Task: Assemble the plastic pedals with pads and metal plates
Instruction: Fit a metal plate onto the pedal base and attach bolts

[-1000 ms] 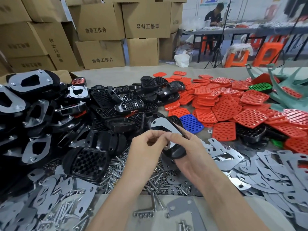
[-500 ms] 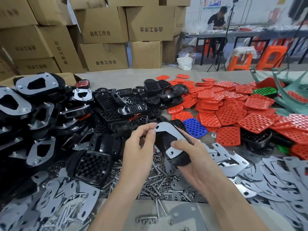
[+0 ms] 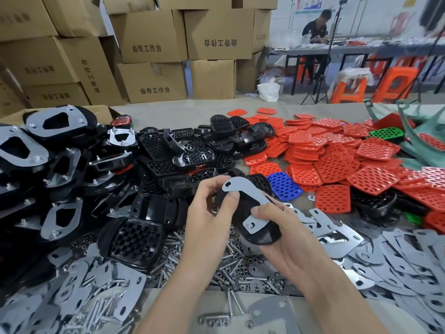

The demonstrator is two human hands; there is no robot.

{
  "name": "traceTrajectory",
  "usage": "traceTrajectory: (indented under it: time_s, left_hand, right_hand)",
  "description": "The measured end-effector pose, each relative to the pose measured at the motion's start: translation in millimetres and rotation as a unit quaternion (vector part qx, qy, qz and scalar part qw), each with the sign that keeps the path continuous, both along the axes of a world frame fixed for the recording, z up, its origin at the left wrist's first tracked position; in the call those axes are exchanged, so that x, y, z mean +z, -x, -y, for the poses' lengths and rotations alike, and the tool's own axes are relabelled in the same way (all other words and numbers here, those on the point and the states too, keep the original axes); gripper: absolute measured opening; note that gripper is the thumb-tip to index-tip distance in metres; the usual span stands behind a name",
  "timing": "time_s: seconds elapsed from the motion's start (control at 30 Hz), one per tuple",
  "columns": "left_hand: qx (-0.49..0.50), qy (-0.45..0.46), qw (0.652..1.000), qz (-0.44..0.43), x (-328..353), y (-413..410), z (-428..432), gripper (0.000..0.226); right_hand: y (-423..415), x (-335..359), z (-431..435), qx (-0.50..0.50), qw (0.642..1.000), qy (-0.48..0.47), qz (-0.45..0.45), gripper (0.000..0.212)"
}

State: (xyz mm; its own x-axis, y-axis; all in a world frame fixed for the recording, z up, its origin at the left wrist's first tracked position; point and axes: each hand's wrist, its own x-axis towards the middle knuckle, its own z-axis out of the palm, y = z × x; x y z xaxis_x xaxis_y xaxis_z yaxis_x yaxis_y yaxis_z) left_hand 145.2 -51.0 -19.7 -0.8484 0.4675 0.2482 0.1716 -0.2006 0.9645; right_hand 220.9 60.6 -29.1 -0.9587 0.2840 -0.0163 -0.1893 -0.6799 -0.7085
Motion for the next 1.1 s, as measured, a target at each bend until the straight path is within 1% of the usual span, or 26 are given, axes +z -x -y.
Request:
traceTrajectory:
  time_s: [0.07, 0.27, 0.37, 0.53, 0.63, 0.87, 0.9, 1.0, 1.1]
  left_hand:
    - [0.018, -0.018, 1.0, 0.009, 0, -4, -1, 0.016]
    - [0.057, -0.042, 0.997, -0.011, 1, -12, -5, 0.012]
    - [0.05, -0.048, 0.998, 0.0, -1, -11, -4, 0.015]
    - [0.013, -0.028, 0.999, 0.026, -3, -3, -2, 0.017]
    - [-0.014, -0.031, 0.999, 0.041, -1, 1, 0, 0.026]
    - [0.01, -0.012, 1.0, 0.001, -5, -4, -1, 0.023]
    - [0.014, -0.014, 1.0, 0.006, -5, -3, -1, 0.025]
    - [0.019, -0.024, 0.999, 0.039, -4, 0, 0, 0.041]
    - [0.033, -0.004, 0.999, 0.002, 0, 0, 2, 0.032]
  right_hand:
    - [0, 0, 1, 0.007, 1.0, -0.002, -0.007, 0.042]
    - [1, -1, 1, 0.012, 1.0, -0.001, -0.014, 0.05]
    - [0, 0, 2, 0.005, 1.0, -0.01, -0.011, 0.044]
    - [0, -2, 4, -0.012, 0.999, -0.037, 0.011, 0.041]
    - [1, -3, 3, -0.018, 0.999, -0.029, 0.009, 0.043]
    - [2, -5, 2, -0.026, 1.0, -0.015, 0.008, 0.047]
    - [1, -5, 2, -0.028, 0.999, -0.014, 0.008, 0.048]
    - [1, -5, 3, -0.029, 0.999, -0.017, 0.009, 0.048]
    - [2, -5, 4, -0.029, 0.999, -0.021, 0.017, 0.044]
